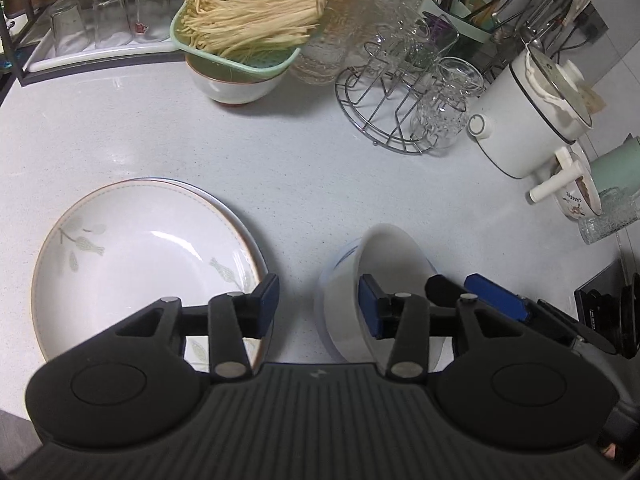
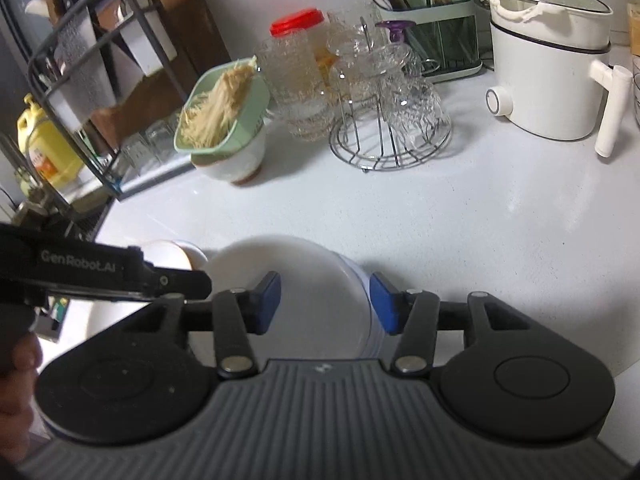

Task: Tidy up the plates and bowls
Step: 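Lower the white bowl into the nested blue bowls with both grippers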

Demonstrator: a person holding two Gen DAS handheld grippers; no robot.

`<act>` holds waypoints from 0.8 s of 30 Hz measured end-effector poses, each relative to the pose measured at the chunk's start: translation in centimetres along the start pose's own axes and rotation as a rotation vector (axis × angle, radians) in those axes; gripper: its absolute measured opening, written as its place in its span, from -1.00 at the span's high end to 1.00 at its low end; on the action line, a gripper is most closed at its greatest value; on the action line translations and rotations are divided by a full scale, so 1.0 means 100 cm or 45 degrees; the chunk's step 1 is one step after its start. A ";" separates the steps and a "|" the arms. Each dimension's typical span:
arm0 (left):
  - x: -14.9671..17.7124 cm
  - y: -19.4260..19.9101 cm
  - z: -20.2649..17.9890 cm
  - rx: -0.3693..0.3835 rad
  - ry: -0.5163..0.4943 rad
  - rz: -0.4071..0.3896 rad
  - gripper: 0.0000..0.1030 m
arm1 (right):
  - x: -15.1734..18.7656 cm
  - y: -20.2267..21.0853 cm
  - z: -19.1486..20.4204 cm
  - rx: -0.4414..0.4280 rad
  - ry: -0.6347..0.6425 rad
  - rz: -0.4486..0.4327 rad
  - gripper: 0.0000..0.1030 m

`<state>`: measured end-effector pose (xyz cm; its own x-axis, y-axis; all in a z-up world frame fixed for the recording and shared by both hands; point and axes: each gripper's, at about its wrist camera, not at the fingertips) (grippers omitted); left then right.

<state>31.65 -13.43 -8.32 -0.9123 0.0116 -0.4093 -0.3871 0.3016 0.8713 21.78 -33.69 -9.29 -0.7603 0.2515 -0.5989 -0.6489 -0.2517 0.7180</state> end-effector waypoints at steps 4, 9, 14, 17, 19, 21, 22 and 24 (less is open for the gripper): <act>-0.001 0.004 -0.001 0.002 -0.017 -0.014 -0.09 | -0.001 -0.005 -0.009 0.053 -0.066 0.004 -0.01; -0.002 0.008 -0.002 -0.005 -0.026 -0.021 -0.27 | 0.007 -0.019 -0.021 0.026 -0.152 0.077 -0.01; 0.000 0.009 -0.003 -0.006 -0.027 -0.017 -0.28 | 0.019 -0.035 -0.023 0.072 -0.168 0.137 -0.02; 0.002 0.009 -0.004 -0.006 -0.031 -0.015 -0.28 | 0.023 -0.041 -0.024 0.049 -0.187 0.165 -0.01; 0.002 0.010 -0.003 0.002 -0.030 -0.016 -0.28 | 0.024 -0.045 -0.025 0.018 -0.213 0.187 0.00; 0.003 0.011 -0.004 0.001 -0.034 -0.019 -0.28 | 0.025 -0.047 -0.023 0.008 -0.218 0.213 -0.01; 0.004 0.011 -0.004 -0.002 -0.036 -0.021 -0.28 | 0.026 -0.048 -0.021 0.007 -0.206 0.213 0.00; 0.004 0.011 -0.003 -0.012 -0.033 -0.019 -0.30 | 0.025 -0.049 -0.020 -0.004 -0.211 0.212 0.01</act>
Point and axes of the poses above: each gripper's, at about its wrist camera, not at the fingertips, and y roughly against the way its jaws point, z to its left, x to its underside, and after that the axes turned 2 degrees about -y, right-handed
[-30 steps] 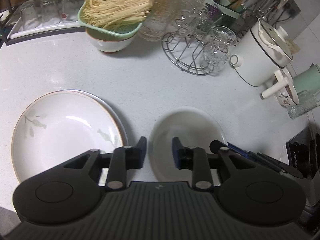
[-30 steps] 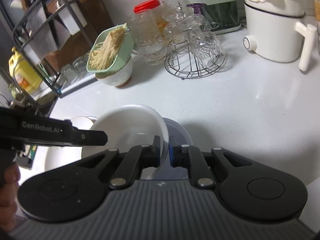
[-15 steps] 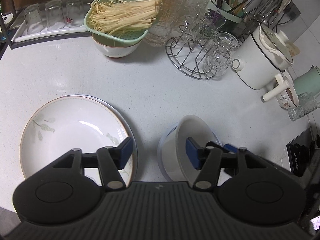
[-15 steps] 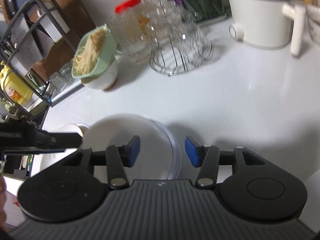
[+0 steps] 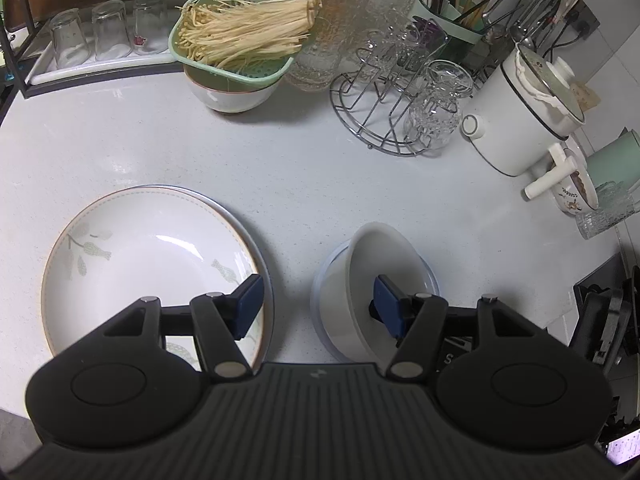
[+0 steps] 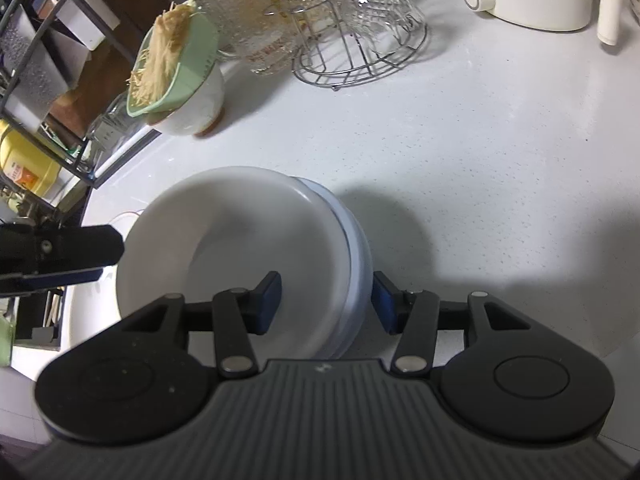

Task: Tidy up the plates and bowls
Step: 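Lower the white bowl into the nested blue bowls with both grippers, then close both grippers on the rim of the stacked bowls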

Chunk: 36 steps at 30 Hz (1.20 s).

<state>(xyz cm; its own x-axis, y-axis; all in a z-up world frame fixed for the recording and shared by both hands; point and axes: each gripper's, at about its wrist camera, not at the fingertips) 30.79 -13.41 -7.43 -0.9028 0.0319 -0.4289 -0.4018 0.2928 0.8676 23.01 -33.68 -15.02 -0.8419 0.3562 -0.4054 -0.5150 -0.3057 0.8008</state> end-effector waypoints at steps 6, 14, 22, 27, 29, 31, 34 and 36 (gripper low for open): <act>0.001 0.002 0.001 -0.006 0.004 0.011 -0.34 | -0.004 0.000 -0.006 0.002 -0.059 -0.006 0.37; 0.001 -0.003 -0.015 0.038 -0.054 0.016 -0.34 | -0.003 0.011 -0.014 0.051 -0.062 -0.040 0.46; 0.004 -0.016 -0.036 0.085 -0.112 0.052 -0.35 | 0.000 0.030 -0.043 0.108 -0.160 -0.084 0.47; 0.002 -0.025 -0.051 0.128 -0.141 0.071 -0.35 | 0.001 0.038 -0.069 0.081 -0.237 -0.100 0.47; 0.001 -0.031 -0.057 0.147 -0.159 0.077 -0.35 | 0.001 0.041 -0.078 0.055 -0.277 -0.107 0.46; 0.003 -0.036 -0.061 0.143 -0.163 0.073 -0.35 | 0.000 0.044 -0.085 0.046 -0.303 -0.138 0.43; 0.007 -0.045 -0.065 0.166 -0.148 0.087 -0.35 | -0.006 0.042 -0.088 0.032 -0.325 -0.127 0.43; 0.010 -0.053 -0.067 0.178 -0.149 0.098 -0.35 | -0.008 0.043 -0.089 0.022 -0.318 -0.115 0.37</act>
Point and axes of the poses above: each gripper's, at about its wrist camera, not at the fingertips, and y roughly against the way its jaws point, z to its left, x to its underside, and after that the axes turned 2 degrees about -y, right-handed
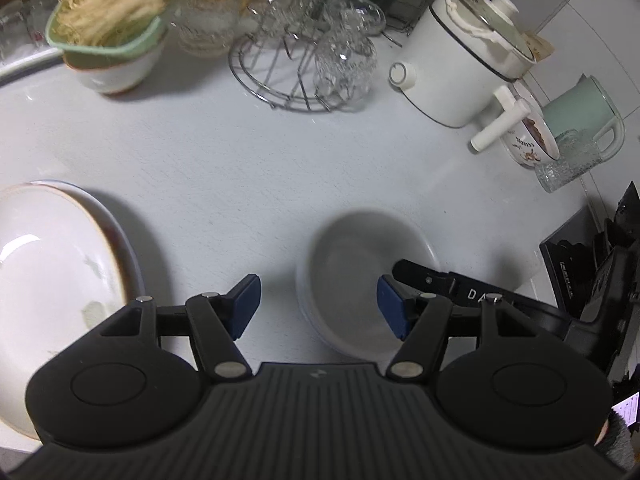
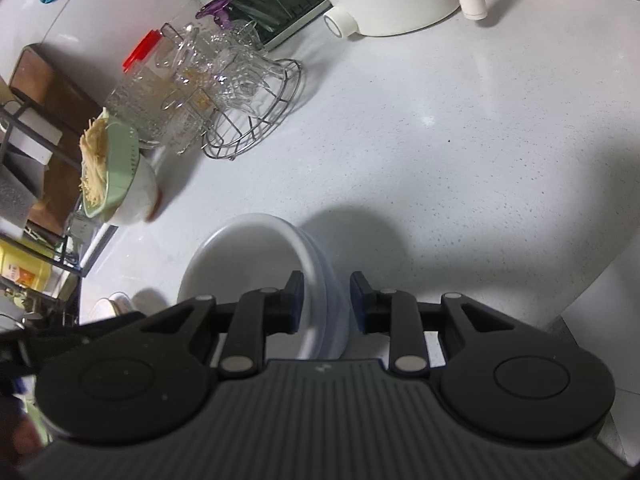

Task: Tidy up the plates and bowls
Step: 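Close both grippers on the rim of the stacked bowls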

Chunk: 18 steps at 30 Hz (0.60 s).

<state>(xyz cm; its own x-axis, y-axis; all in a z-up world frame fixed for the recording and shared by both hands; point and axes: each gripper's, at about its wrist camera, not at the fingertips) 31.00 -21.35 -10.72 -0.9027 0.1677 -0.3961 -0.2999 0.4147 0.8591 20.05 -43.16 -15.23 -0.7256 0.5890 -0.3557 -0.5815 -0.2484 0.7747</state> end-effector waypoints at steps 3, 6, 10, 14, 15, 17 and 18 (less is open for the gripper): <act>0.003 -0.013 0.000 -0.016 0.007 0.024 -0.35 | -0.001 -0.001 0.001 0.008 0.018 0.010 0.32; 0.004 -0.024 0.003 -0.013 0.029 0.053 -0.35 | 0.002 0.000 -0.002 0.016 0.015 0.023 0.32; 0.001 -0.036 0.005 -0.004 0.033 0.083 -0.33 | 0.006 -0.001 -0.006 0.009 -0.005 0.019 0.32; -0.003 -0.043 0.003 -0.007 0.012 0.080 -0.32 | 0.008 -0.002 -0.005 0.012 -0.003 0.013 0.32; -0.003 -0.044 0.002 -0.007 0.005 0.077 -0.31 | 0.008 -0.003 -0.004 0.018 0.006 0.012 0.33; -0.003 -0.048 0.001 0.003 0.001 0.084 -0.18 | 0.009 -0.004 -0.002 0.024 0.018 0.011 0.33; -0.003 -0.050 0.001 0.007 0.003 0.089 -0.16 | 0.010 -0.005 -0.002 0.024 0.018 0.011 0.35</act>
Point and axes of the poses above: each gripper's, at about its wrist camera, not at the fingertips, and y roughly against the way its jaws point, z to its left, x to its underside, and after that the axes turned 2 degrees about -y, right-handed
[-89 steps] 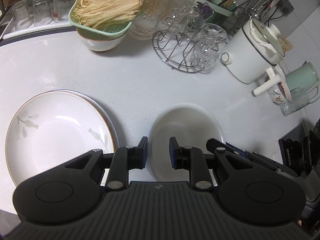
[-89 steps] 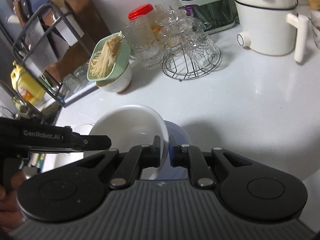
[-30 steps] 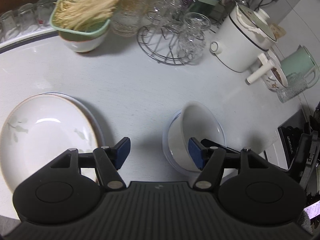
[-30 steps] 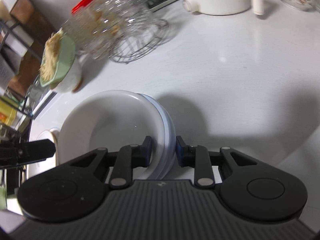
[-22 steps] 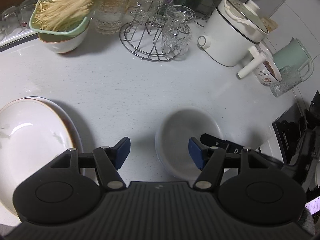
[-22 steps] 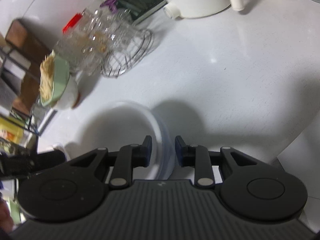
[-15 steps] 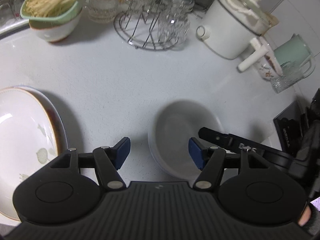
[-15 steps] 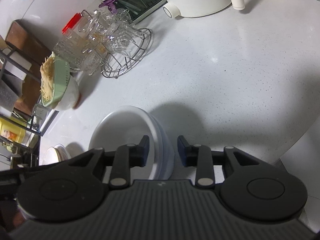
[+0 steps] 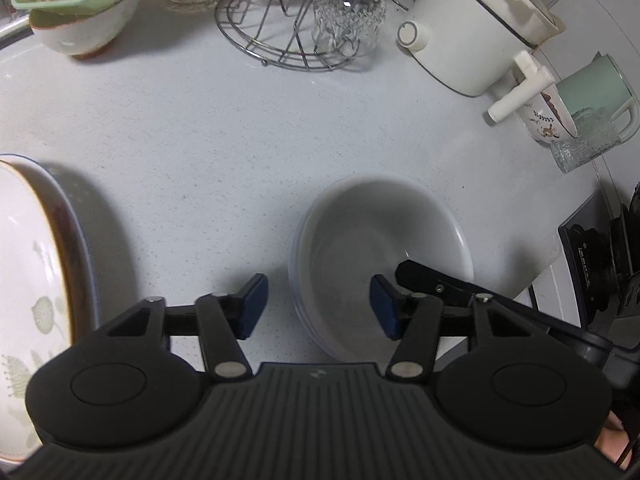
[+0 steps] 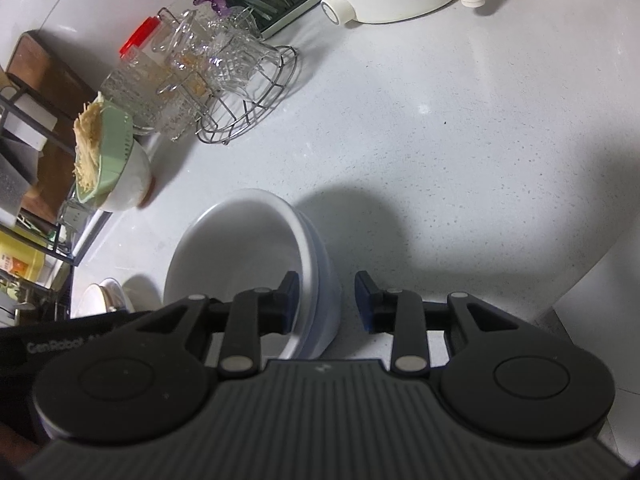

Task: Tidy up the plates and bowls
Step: 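Close both grippers on the rim of the stacked bowls, then lift the bowl stack with both grippers and carry it over the plate stack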

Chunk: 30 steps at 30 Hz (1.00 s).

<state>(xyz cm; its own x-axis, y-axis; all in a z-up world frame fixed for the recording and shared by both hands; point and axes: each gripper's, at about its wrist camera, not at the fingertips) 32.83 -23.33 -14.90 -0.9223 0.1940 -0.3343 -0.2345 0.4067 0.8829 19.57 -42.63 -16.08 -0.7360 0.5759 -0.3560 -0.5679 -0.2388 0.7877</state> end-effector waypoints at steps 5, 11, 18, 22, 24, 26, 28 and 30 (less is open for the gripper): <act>-0.001 -0.011 -0.003 -0.002 -0.035 0.031 0.07 | 0.005 -0.005 -0.005 -0.062 -0.055 0.007 0.50; 0.001 -0.007 -0.001 0.005 -0.043 0.041 0.07 | 0.006 -0.001 0.001 -0.045 -0.042 0.005 0.49; 0.010 0.019 -0.006 0.015 -0.049 0.029 0.07 | 0.012 0.020 0.013 -0.044 -0.031 -0.025 0.49; 0.015 0.041 -0.009 0.010 -0.064 0.014 0.05 | 0.018 0.035 0.022 -0.054 -0.026 -0.041 0.49; 0.017 0.052 -0.010 0.016 -0.066 0.001 0.04 | 0.022 0.043 0.028 -0.057 -0.013 -0.055 0.49; 0.020 0.064 -0.010 0.020 -0.064 -0.016 0.04 | 0.026 0.052 0.033 -0.060 -0.001 -0.067 0.49; 0.024 0.075 -0.011 0.024 -0.059 -0.029 0.04 | 0.030 0.060 0.038 -0.063 0.008 -0.079 0.49; 0.030 0.086 -0.011 0.022 -0.065 -0.043 0.04 | 0.033 0.068 0.042 -0.067 0.014 -0.092 0.49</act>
<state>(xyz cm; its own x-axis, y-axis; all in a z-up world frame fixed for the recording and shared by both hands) 27.73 -20.25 -7.90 -0.8968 0.2254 -0.3806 -0.2595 0.4288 0.8653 14.80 -39.02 -9.74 -0.6963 0.5846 -0.4164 -0.6379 -0.2381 0.7324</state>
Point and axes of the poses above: each gripper's, at about its wrist camera, not at the fingertips, and y roughly against the way its jaws point, z to its left, x to its underside, and after that the axes turned 2 degrees about -y, right-handed
